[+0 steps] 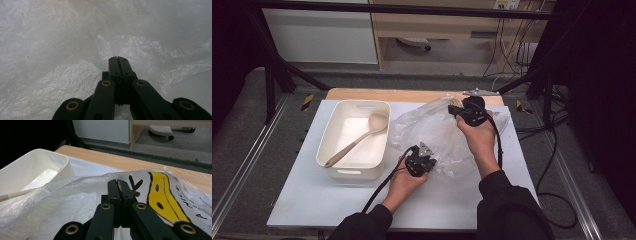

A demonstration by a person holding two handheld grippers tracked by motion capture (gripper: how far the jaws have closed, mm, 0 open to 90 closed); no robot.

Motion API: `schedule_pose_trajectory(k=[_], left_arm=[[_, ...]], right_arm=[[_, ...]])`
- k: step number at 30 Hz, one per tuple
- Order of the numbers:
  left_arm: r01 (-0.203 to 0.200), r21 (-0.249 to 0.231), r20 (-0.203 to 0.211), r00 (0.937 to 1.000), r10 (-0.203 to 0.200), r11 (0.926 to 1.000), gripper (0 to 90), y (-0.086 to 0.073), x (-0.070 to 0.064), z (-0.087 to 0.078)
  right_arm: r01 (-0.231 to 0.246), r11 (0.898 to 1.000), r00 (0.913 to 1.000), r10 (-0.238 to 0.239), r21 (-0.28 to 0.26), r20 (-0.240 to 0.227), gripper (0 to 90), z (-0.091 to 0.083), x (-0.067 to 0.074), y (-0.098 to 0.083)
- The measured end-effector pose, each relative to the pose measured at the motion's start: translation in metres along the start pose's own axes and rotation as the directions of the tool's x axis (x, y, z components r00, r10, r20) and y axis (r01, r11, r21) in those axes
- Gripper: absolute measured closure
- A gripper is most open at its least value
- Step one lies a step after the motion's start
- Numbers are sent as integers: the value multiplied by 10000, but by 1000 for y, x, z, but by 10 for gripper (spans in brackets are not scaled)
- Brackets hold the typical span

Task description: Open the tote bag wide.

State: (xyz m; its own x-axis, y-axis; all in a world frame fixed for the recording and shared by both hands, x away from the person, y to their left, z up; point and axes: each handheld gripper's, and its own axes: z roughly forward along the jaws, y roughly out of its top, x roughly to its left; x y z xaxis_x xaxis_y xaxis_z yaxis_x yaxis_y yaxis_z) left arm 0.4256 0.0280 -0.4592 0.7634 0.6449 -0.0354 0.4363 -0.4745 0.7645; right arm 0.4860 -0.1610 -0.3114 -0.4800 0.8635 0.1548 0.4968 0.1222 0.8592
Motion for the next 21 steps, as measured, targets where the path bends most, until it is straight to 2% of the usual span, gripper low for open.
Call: schedule_pose_trajectory(k=[6,9,12,21], left_arm=[[-34,-4,33,10000,34,10000,900,0,0,-1],[17,-212,-14,10000,-17,9998,900,3,0,-6],[85,-451,41,10000,-83,9989,900,9,-2,-17],[-354,-920,273,9989,381,9951,900,27,-15,-61]], right_arm=[[118,9999,9999,-117,101,-65,900,4,3,-2],[135,9998,9999,-134,157,-102,900,3,5,-3],[148,9997,9998,-145,201,-129,900,1,7,-6],[271,9992,9994,-265,278,-199,900,-3,14,-16]])
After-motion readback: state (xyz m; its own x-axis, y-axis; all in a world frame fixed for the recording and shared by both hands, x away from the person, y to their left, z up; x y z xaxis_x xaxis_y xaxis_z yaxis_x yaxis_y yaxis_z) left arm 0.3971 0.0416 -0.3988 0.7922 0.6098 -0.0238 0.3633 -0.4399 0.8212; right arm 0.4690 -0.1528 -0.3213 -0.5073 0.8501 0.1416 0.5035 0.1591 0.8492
